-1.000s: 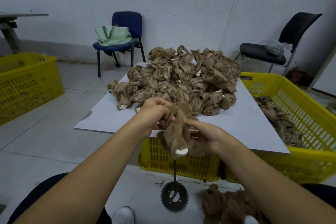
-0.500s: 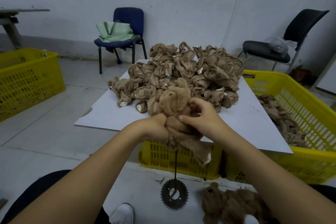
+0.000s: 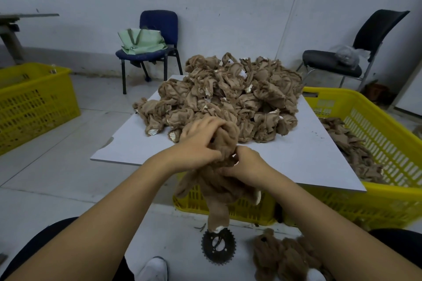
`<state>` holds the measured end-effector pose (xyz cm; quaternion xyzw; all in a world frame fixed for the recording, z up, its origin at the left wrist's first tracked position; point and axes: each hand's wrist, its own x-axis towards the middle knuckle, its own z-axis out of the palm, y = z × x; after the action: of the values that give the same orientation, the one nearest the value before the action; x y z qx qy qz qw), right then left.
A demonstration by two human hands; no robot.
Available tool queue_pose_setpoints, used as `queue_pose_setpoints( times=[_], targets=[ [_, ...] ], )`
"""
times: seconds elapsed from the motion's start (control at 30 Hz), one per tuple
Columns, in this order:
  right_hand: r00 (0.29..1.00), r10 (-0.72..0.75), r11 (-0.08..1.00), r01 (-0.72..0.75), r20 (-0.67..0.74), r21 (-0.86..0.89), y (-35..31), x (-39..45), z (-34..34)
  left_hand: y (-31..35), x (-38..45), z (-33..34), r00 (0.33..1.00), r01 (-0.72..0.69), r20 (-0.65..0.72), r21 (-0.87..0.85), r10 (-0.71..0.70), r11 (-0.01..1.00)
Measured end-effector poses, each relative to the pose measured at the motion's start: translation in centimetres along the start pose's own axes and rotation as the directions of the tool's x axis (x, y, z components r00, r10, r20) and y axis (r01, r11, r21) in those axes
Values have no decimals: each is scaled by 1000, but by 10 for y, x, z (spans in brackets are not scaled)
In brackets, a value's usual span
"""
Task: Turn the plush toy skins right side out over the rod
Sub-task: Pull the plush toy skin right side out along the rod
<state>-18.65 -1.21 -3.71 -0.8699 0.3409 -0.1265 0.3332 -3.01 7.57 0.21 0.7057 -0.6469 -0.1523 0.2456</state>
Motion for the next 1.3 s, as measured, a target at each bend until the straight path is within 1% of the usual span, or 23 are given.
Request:
queue_pose_setpoints(
  times=[0.03, 0.07, 0.13, 0.17, 0.23, 0.3, 0.37, 0.4, 0.47, 0.5, 0.57, 0.6, 0.67, 0.73, 0.77, 0.83, 0.9, 0.97, 1.0, 1.1, 1.13, 1.23, 1.3],
  targets=[
    [1000, 4, 1000, -4, 18, -11, 1, 0, 2, 0, -1, 2, 999, -32, -11, 72, 33, 997],
    [1000, -1, 1000, 1, 27, 10, 2, 1, 4, 1, -2, 3, 997, -51, -52, 109, 57, 993],
    [999, -5, 999, 4, 35, 44, 3, 2, 5, 3, -3, 1, 987, -59, -143, 113, 75, 992],
    [999, 18, 998, -20, 46, 53, 3, 3, 5, 5, -2, 0, 983, -52, -173, 93, 67, 994],
    [987, 128, 984, -139, 98, 108, 4, 3, 3, 6, 0, -3, 976, -30, -214, 18, 33, 999],
    [950, 249, 934, -287, 188, 213, 3, 2, 0, 7, 0, -2, 971, -37, -239, -49, 24, 998],
    [914, 320, 876, -386, 249, 288, 3, 1, -3, 9, 0, -1, 965, -54, -259, -107, 25, 993],
    [903, 346, 849, -417, 254, 326, 2, 0, -5, 9, 0, -2, 963, -57, -270, -144, 17, 988],
    [906, 359, 780, -422, 223, 463, -1, -1, -7, 9, 0, -6, 959, -44, -282, -226, -22, 973],
    [919, 347, 741, -392, 189, 545, -1, -1, -8, 9, 0, -8, 958, -37, -285, -262, -41, 964],
    [953, 298, 706, -262, 59, 658, -4, -1, -8, 9, 0, -12, 949, -28, -306, -334, -80, 942],
    [963, 268, 726, -184, -26, 663, -5, -1, -9, 10, 0, -13, 942, -29, -320, -373, -99, 927],
    [966, 193, 794, -52, -171, 605, -8, -1, -9, 10, 0, -16, 932, -39, -341, -425, -121, 904],
    [958, 122, 849, 36, -261, 527, -10, -1, -9, 9, 0, -18, 926, -41, -357, -425, -126, 904],
    [949, 74, 887, 78, -306, 456, -11, -2, -8, 8, 0, -19, 923, -30, -360, -416, -134, 909],
    [938, -12, 942, 126, -347, 310, -12, -1, -7, 4, 1, -21, 929, 33, -327, -400, -176, 916],
    [960, -42, 949, 125, -277, 288, -11, 0, -6, -1, 0, -23, 955, 124, -207, -370, -212, 921],
    [983, -47, 963, 92, -177, 255, -7, 0, -3, -1, -2, -20, 978, 174, -64, -266, -197, 948],
    [985, -46, 970, 83, -165, 229, -5, 0, -1, -1, -2, -16, 983, 172, -30, -195, -181, 966],
    [978, -8, 977, 52, -210, 207, 0, 1, 2, 4, -1, -7, 987, 142, -77, -7, -142, 990],
    [981, 16, 978, 24, -193, 207, 1, 3, 1, 5, -1, -6, 986, 140, -97, 40, -136, 989],
    [991, 125, 970, -111, -55, 214, 7, 5, -6, 8, -1, -6, 988, 106, -125, 124, -90, 987],
    [984, 177, 952, -173, 6, 252, 10, 3, -12, 9, -1, -7, 988, 102, -123, 106, -89, 989]
  ],
)
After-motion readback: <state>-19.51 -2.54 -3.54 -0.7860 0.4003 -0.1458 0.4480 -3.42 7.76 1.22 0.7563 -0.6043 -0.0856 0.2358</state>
